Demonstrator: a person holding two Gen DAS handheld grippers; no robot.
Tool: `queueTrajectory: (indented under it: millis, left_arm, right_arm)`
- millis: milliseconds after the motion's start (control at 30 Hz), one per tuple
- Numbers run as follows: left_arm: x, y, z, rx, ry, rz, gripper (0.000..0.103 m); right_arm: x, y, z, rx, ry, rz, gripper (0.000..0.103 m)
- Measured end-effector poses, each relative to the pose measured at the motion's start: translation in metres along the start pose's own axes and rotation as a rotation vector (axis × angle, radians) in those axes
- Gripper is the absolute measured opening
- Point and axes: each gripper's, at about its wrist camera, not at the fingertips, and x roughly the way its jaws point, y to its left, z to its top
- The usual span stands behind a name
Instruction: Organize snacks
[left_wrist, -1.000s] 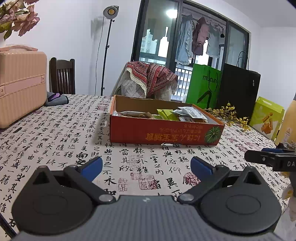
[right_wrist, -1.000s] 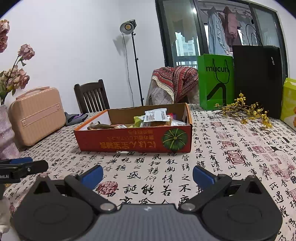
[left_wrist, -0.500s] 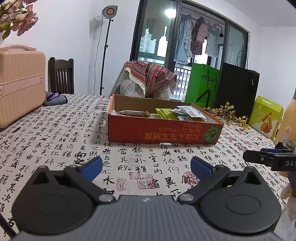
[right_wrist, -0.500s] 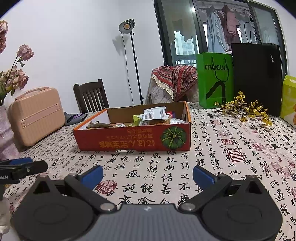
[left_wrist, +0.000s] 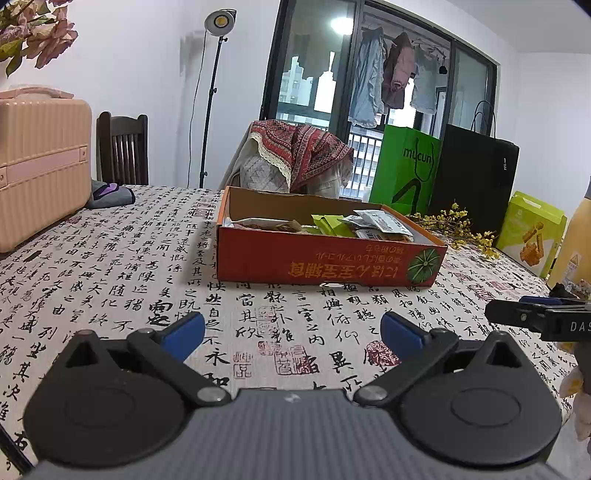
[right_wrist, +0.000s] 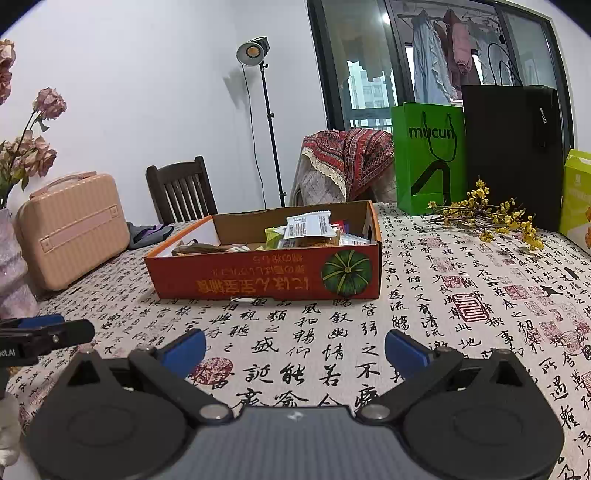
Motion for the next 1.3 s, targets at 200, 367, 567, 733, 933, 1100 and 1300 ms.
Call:
queueTrajectory:
  millis: [200, 367, 567, 733, 933, 1100, 1300]
  left_arm:
    - [0.0000, 0.0005, -0.0003, -0.001, 0.000, -0.001, 0.103]
    - [0.0001, 0.0005, -0.0004, -0.003, 0.000, -0.002, 0.103]
    - [0.0002, 0.0005, -0.0002, -0.002, 0.001, -0.002, 0.103]
    - [-0.0005, -0.0004, -0.0012, 0.000, 0.000, -0.006, 0.103]
    - [-0.0009, -0.0013, -0.0016, -0.001, -0.001, -0.010, 0.103]
    - [-0.0016, -0.0026, -0.0018, 0.001, -0.003, -0.015, 0.103]
    - [-0.0010, -0.0020, -0.0016, -0.006, -0.007, -0.004, 0.103]
  right_arm:
    - [0.0002, 0.0001, -0.0002, 0.000, 0.001, 0.000, 0.103]
    - [-0.0001, 0.0002, 0.0000, 0.000, 0.000, 0.000, 0.103]
    - [0.0000, 0.0002, 0.0001, 0.000, 0.001, 0.000, 0.103]
    - [0.0001, 0.0003, -0.0001, 0.000, 0.001, 0.000, 0.103]
    - [0.0006, 0.0003, -0.0009, 0.000, 0.002, -0.001, 0.103]
    - [0.0009, 0.0003, -0.0010, 0.000, 0.004, -0.001, 0.103]
    - [0.0024, -0.0002, -0.0064, 0.001, 0.007, -0.002, 0.103]
